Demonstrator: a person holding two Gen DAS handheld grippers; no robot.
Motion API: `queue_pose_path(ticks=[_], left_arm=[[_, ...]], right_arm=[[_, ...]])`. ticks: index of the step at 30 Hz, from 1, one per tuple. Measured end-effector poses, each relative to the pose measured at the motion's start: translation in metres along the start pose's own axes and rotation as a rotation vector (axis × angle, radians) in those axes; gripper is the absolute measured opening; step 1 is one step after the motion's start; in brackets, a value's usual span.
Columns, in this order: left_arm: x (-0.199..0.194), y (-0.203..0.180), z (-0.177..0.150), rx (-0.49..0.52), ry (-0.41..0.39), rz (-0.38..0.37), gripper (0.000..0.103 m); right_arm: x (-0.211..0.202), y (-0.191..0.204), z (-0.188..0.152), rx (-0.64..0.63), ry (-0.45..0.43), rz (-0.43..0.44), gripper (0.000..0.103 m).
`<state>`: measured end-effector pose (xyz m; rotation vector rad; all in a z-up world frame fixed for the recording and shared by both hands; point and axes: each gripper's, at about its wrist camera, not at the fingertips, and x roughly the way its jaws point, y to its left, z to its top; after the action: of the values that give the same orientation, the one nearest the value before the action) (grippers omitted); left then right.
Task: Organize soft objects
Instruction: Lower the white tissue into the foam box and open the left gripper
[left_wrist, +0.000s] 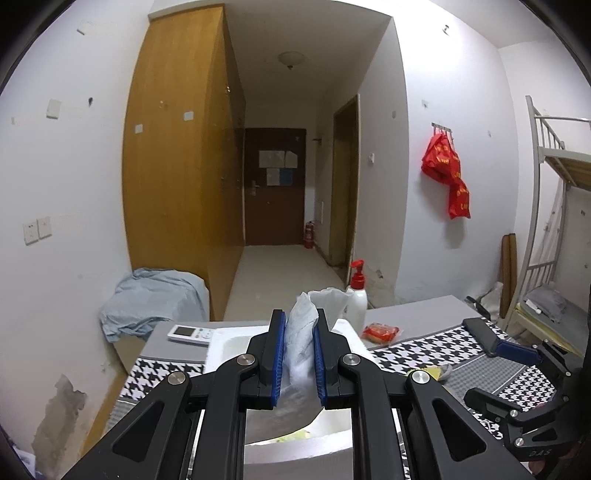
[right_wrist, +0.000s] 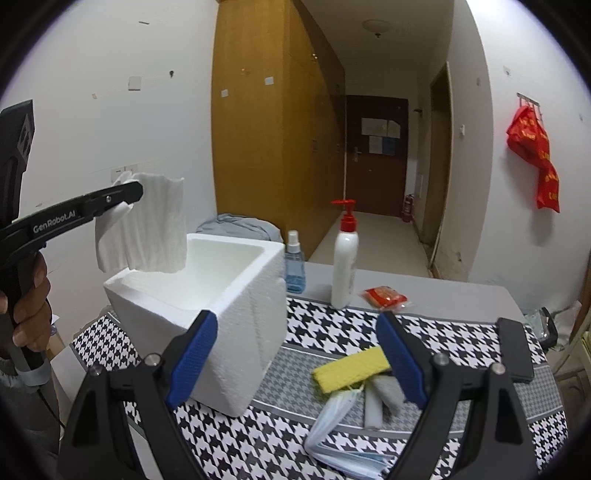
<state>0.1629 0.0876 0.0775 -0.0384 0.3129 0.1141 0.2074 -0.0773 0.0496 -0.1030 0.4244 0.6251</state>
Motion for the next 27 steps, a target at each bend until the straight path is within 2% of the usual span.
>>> queue_pose_path(ticks=[6,15,17,20,21,24,25,27], left_arm=[[0.012,-0.008,-0.003,-0.003,0.033,-0.01,0.015],[0.035,-0.006,-0.006,-0.033,0.089,0.013,0.017],[0.04,-0.004,-0.009,-0.042,0.101,0.021,0.023],[0.043,-0.002,-0.011,-0.062,0.103,0.035,0.042],[0.043,-0.001,-0.011,-0.064,0.101,0.037,0.051],[0.043,0.001,-0.011,-0.077,0.092,0.039,0.06],[0.043,0.002,-0.012,-0.078,0.091,0.036,0.068],[0.042,0.003,-0.012,-0.084,0.091,0.027,0.073]], right_arm=[[-0.001,-0.011,-0.005,0.02,0.009,-0.022,0.09],[0.002,-0.021,-0.011,0.034,0.025,-0.033,0.09],[0.003,-0.022,-0.012,0.036,0.03,-0.035,0.09],[0.003,-0.023,-0.013,0.035,0.029,-0.035,0.09],[0.003,-0.023,-0.012,0.035,0.028,-0.036,0.09],[0.002,-0.024,-0.012,0.033,0.026,-0.038,0.09],[0.002,-0.024,-0.012,0.033,0.025,-0.038,0.09],[0.002,-0.024,-0.012,0.033,0.026,-0.039,0.09]])
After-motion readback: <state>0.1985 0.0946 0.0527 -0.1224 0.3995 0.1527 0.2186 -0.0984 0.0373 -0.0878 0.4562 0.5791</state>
